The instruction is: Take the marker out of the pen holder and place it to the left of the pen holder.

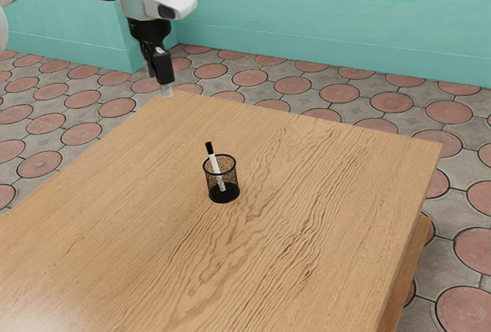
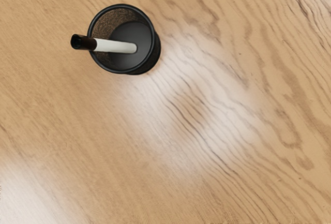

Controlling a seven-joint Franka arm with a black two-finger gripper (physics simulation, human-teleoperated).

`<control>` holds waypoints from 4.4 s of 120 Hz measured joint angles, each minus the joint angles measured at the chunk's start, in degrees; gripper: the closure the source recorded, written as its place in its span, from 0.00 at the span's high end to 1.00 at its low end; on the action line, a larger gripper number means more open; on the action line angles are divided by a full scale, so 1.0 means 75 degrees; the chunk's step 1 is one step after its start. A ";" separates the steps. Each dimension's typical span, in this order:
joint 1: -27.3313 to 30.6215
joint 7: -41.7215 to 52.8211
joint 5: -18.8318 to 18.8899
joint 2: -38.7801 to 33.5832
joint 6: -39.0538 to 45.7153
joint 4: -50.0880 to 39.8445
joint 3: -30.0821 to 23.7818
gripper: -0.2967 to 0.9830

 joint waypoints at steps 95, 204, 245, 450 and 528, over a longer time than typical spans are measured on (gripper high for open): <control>0.0827 0.9227 0.0041 0.4062 0.2116 0.1186 -0.0668 0.76; 0.1024 0.8892 -0.0425 0.3938 0.3098 0.0631 -0.0403 0.64; 0.0935 0.8433 -0.0430 0.3873 0.3083 0.0611 -0.0573 0.59; 0.2037 0.7979 -0.0530 0.2634 0.2547 0.0614 -0.0575 0.15; 0.3131 0.8449 -0.3484 0.3750 0.2483 0.0514 -0.0471 0.16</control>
